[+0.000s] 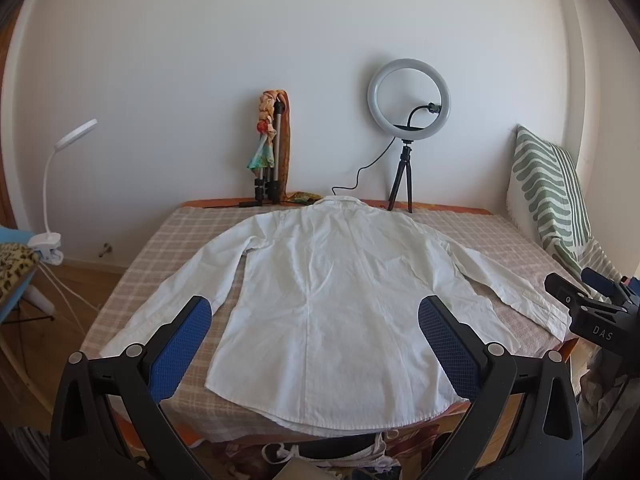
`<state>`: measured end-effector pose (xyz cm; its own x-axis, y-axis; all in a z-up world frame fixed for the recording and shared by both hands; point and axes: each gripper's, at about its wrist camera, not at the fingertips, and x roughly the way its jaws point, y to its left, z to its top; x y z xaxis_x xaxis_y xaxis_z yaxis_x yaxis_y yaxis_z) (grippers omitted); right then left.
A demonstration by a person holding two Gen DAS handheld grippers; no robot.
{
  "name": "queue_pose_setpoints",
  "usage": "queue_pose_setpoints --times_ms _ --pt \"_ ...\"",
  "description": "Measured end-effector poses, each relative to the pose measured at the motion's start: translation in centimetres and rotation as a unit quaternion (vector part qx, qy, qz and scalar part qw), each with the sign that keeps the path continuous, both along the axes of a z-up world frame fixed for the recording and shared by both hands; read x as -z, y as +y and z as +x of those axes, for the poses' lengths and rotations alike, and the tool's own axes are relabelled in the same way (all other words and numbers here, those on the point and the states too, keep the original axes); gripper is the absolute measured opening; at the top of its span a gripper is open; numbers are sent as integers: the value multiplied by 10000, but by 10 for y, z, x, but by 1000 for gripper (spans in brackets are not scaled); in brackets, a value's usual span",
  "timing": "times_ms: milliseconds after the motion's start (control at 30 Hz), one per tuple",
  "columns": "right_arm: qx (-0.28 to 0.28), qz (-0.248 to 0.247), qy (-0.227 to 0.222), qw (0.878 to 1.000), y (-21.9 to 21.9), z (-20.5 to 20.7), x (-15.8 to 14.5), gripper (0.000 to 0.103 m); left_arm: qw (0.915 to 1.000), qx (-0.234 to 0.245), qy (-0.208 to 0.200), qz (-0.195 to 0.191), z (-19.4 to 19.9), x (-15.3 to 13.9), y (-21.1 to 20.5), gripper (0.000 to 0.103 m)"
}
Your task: Fold small clothes
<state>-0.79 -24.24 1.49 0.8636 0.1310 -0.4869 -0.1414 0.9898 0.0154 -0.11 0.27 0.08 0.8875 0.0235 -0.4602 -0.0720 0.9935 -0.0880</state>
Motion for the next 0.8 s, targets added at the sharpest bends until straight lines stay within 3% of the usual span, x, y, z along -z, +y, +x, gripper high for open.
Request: queue_pose_setpoints --times_ms 800 --pt "20 -1 -2 10000 0 1 -2 103 10000 -42 -29 -45 2 -1 -1 103"
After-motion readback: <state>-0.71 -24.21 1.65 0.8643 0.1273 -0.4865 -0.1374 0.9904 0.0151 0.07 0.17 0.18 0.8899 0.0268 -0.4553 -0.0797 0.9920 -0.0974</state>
